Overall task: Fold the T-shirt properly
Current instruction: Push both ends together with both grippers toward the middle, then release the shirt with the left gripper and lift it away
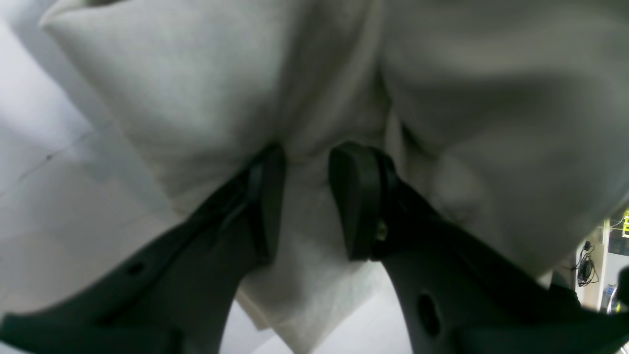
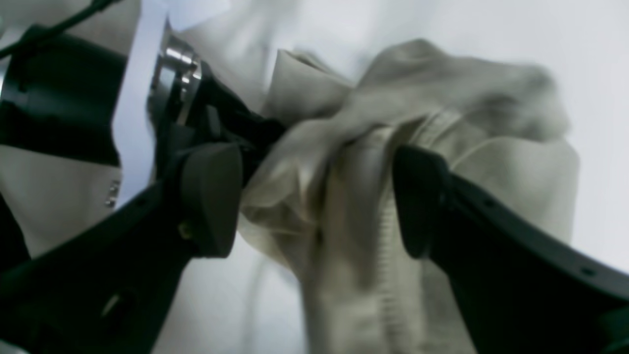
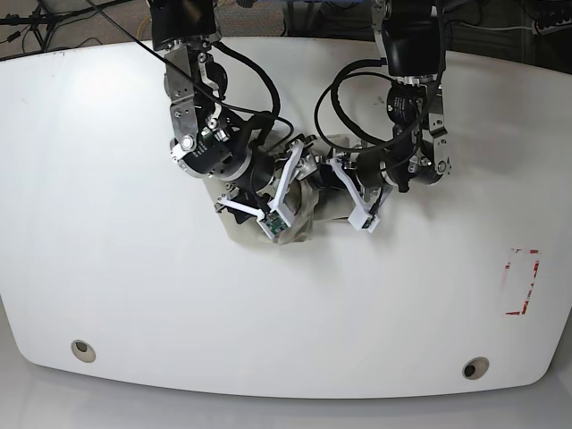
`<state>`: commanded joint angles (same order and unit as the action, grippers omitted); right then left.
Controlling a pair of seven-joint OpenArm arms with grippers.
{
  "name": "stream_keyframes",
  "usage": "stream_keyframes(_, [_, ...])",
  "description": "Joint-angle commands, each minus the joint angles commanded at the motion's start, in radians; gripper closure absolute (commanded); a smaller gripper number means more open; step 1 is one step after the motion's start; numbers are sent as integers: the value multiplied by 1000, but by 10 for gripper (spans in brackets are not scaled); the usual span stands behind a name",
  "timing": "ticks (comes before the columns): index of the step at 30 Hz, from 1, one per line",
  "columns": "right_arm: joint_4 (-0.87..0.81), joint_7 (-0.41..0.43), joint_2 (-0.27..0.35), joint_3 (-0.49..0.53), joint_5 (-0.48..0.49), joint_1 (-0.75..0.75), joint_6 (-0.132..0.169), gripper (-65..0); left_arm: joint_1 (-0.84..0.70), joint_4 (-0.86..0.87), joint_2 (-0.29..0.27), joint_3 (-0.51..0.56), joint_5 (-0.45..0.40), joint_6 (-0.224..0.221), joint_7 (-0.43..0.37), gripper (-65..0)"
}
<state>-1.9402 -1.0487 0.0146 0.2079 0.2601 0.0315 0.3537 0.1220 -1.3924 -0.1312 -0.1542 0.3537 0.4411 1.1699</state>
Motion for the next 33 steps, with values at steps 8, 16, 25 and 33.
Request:
stream_keyframes(8, [-66, 0, 21, -12, 9, -2, 11, -460, 3, -63, 5, 0, 87, 2, -55, -217])
stream_keyframes(16, [-77, 0, 37, -83, 84, -2, 61, -460, 6, -69, 9, -2, 170, 2, -72, -218])
stream_keyframes(25, [-69, 0, 77, -199, 247, -18, 72, -458, 5, -144, 60, -23, 276, 91, -89, -212])
stream_keyframes(33, [-38, 0, 86, -256, 367, -52, 141, -458, 6, -233, 137, -87, 330, 186, -87, -212])
